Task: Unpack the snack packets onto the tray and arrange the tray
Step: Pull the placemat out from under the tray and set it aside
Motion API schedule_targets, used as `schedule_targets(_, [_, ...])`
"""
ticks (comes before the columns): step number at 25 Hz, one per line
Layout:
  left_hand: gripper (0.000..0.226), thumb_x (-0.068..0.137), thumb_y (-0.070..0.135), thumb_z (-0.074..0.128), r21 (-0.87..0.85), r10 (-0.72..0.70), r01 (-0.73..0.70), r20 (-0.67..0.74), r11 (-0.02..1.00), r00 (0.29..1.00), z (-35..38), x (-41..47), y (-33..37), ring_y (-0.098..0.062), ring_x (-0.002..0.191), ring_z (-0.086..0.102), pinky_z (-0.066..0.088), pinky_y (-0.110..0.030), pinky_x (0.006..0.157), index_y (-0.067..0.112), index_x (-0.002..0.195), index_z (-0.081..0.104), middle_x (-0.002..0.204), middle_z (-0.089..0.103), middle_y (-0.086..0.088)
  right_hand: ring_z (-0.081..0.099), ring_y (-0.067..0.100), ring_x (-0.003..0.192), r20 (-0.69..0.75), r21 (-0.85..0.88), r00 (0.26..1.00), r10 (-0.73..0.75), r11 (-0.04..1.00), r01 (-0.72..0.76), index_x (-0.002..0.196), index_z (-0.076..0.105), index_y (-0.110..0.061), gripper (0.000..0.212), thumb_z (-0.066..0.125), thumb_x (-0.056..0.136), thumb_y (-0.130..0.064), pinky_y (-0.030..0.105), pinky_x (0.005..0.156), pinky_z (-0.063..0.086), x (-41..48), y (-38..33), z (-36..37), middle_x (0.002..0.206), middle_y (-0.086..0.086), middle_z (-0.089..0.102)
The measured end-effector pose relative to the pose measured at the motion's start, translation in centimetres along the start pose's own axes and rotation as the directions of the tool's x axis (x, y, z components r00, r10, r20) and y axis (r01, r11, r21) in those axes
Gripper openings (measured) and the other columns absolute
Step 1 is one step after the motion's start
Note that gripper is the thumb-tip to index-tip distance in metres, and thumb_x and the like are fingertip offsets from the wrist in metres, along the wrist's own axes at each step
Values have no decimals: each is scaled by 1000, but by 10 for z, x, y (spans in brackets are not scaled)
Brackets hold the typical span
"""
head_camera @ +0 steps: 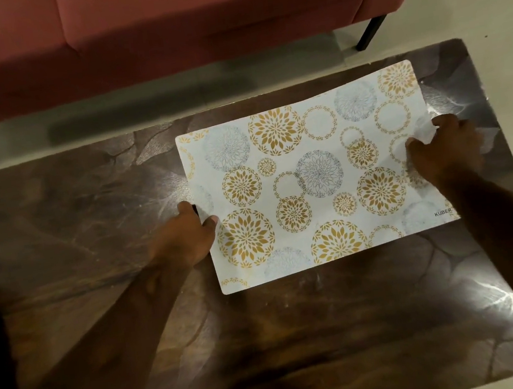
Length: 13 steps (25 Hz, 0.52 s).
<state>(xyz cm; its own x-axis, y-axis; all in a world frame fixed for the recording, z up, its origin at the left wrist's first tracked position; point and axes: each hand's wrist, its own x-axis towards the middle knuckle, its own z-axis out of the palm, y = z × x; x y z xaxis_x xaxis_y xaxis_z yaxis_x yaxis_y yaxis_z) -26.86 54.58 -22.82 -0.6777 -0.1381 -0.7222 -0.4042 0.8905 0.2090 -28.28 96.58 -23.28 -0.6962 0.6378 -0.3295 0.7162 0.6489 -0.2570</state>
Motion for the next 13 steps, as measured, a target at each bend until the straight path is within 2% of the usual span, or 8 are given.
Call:
schedule_targets(1, [55, 95, 52, 52, 110, 32, -21, -92, 994, 995, 1, -3, 1, -36, 104, 67, 58, -51, 87, 12, 132, 43, 124, 66, -12, 47, 43, 141, -36, -71, 998, -56, 996, 54, 147, 47, -13, 65, 68, 91, -37, 59, 113, 42, -9, -1, 1, 150, 19, 50])
schedule_targets(3, [61, 92, 50, 56, 352, 235, -122, -298, 928, 925, 9, -14, 1, -37, 111, 62, 55, -50, 86, 10, 136, 39, 127, 59, -15, 43, 44, 144, -100, -167, 974, -204, 968, 186, 149, 43, -16, 69, 69, 89, -38, 59, 112, 39, -32, -6, 6, 153, 17, 46])
schedule_targets(4, [64, 91, 48, 58, 455, 375, -207, -317, 866, 871, 12, -21, 1, -37, 116, 58, 52, -51, 90, 11, 140, 39, 131, 55, -17, 43, 44, 144, -96, -200, 958, -270, 948, 247, 150, 43, -17, 70, 69, 90, -39, 59, 111, 40, -44, -8, 11, 154, 16, 45])
schedule_targets(5, [67, 89, 48, 60, 505, 481, -299, -279, 809, 831, 15, -26, 2, -37, 123, 53, 48, -52, 95, 15, 144, 40, 138, 51, -17, 42, 44, 145, -55, -218, 950, -308, 932, 290, 152, 42, -18, 70, 69, 91, -40, 59, 110, 40, -53, -9, 17, 156, 15, 44])
schedule_targets(6, [70, 88, 49, 61, 514, 531, -372, -204, 773, 822, 17, -29, 2, -37, 132, 46, 43, -52, 101, 19, 147, 38, 146, 45, -15, 40, 43, 147, 14, -217, 949, -313, 926, 309, 154, 41, -20, 71, 67, 93, -42, 61, 110, 41, -61, -10, 24, 158, 13, 41])
schedule_targets(9, [76, 89, 53, 58, 512, 481, -401, -28, 760, 876, 28, -26, 0, -32, 150, 21, 32, -51, 113, 29, 153, 26, 165, 18, -8, 31, 39, 154, 159, -180, 958, -240, 947, 267, 159, 37, -24, 70, 62, 98, -46, 66, 113, 38, -69, -12, 34, 167, 8, 32])
schedule_targets(11, [73, 90, 51, 57, 483, 488, -411, -40, 773, 872, 28, -25, -7, -30, 152, 19, 29, -50, 115, 30, 153, 27, 166, 16, -5, 30, 38, 156, 155, -205, 959, -236, 942, 265, 159, 36, -24, 70, 60, 98, -47, 66, 115, 37, -73, -16, 34, 168, 7, 31])
schedule_targets(13, [70, 90, 46, 57, 431, 498, -424, -68, 796, 865, 25, -29, -12, -29, 151, 23, 29, -47, 115, 27, 153, 31, 165, 21, -5, 32, 39, 155, 135, -239, 954, -269, 925, 295, 159, 35, -22, 71, 61, 97, -46, 65, 115, 37, -81, -22, 32, 168, 9, 34])
